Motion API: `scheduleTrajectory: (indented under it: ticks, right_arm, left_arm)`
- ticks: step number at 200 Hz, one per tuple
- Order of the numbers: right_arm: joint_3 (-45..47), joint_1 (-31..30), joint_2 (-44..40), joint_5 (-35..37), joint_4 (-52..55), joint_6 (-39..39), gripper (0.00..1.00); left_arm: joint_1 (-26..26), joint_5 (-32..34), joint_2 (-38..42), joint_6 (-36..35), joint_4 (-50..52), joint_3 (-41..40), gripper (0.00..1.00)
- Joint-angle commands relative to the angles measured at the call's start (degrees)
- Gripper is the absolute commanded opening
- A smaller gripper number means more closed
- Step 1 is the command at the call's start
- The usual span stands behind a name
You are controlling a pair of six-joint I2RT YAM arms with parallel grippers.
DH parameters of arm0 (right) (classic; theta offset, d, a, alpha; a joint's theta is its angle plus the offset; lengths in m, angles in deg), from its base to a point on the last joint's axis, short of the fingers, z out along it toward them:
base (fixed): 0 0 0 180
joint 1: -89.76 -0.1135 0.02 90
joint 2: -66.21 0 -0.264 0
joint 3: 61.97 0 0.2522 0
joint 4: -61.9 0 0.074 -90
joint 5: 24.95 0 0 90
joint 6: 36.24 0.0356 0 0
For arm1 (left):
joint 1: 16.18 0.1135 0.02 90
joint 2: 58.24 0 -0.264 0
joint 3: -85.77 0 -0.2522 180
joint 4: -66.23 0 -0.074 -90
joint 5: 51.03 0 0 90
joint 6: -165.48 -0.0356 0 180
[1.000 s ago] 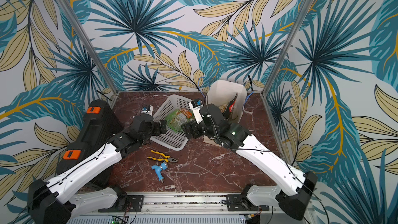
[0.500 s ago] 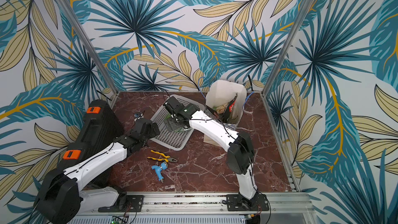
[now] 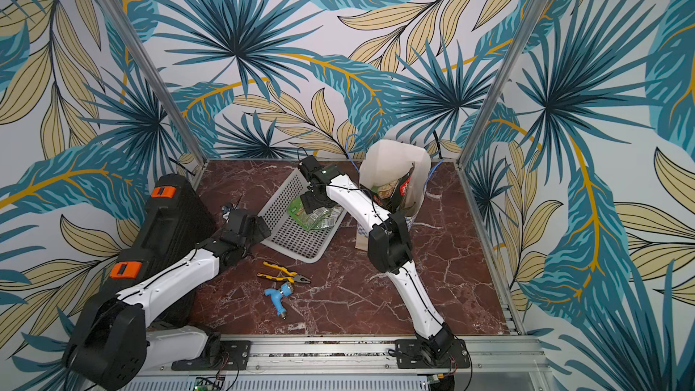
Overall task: Place the condiment packets inside the bag
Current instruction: Pick up the condiment packet from the storage box.
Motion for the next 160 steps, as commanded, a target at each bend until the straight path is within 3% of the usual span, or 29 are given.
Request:
scheduleTrajectory:
  ticks: [1, 56, 98, 131, 160]
  right_arm:
    - [-2.43, 0.57, 3.0, -4.11, 2.08, -1.0, 0.92]
    - [-5.32, 1.23, 8.89, -8.05, 2.01, -0.64, 0.85]
    - [-5.62, 1.04, 10.79, -12.84, 1.84, 0.2, 0.73]
    - [-4.28, 0.61, 8.31, -15.73, 0.81, 0.58, 0.64]
    - [1.89, 0.11, 2.28, -18.49, -3.81, 1.69, 0.62]
  left_arm:
    - [0.52, -1.2, 1.08, 1.06, -1.58, -1.55, 1.0]
    - [0.56, -2.41, 0.92, 0.69, -1.58, -1.19, 1.0]
    - [0.53, -3.61, 0.9, 0.16, -1.97, -1.03, 1.0]
    - [0.52, -4.58, 0.13, -0.1, -2.52, -0.92, 1.0]
    - [0.53, -5.95, -0.32, -0.37, -3.48, -1.06, 1.0]
